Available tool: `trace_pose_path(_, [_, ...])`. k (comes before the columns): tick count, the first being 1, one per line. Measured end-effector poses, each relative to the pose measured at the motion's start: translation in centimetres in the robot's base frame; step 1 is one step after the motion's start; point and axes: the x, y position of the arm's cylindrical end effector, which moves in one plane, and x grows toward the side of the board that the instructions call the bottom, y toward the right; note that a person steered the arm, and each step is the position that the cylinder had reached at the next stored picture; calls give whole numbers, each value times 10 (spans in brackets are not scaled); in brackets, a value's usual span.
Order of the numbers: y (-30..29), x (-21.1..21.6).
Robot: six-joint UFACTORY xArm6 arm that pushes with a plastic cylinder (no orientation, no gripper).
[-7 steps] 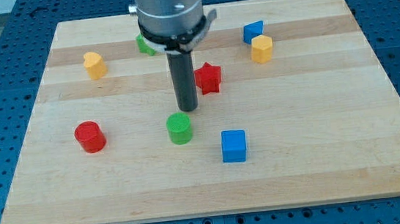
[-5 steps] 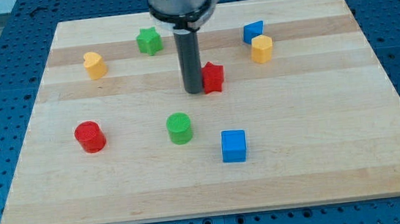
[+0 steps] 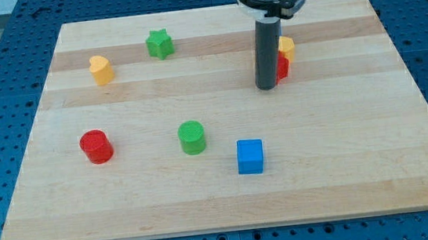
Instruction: Push red star below the yellow hexagon
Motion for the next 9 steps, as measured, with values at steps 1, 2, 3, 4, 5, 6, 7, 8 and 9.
trace_pose_path(1, [3, 0])
trace_pose_path(2, [-15, 0])
trace_pose_path(3, [-55, 0])
trace_pose_path(4, [-76, -2])
trace_pose_path(5, [-75, -9])
trace_pose_path(6, [-58, -24])
trace_pose_path(7, [-35, -38])
trace_pose_path(8, [-19, -39])
trace_pose_path(9, [-15, -39])
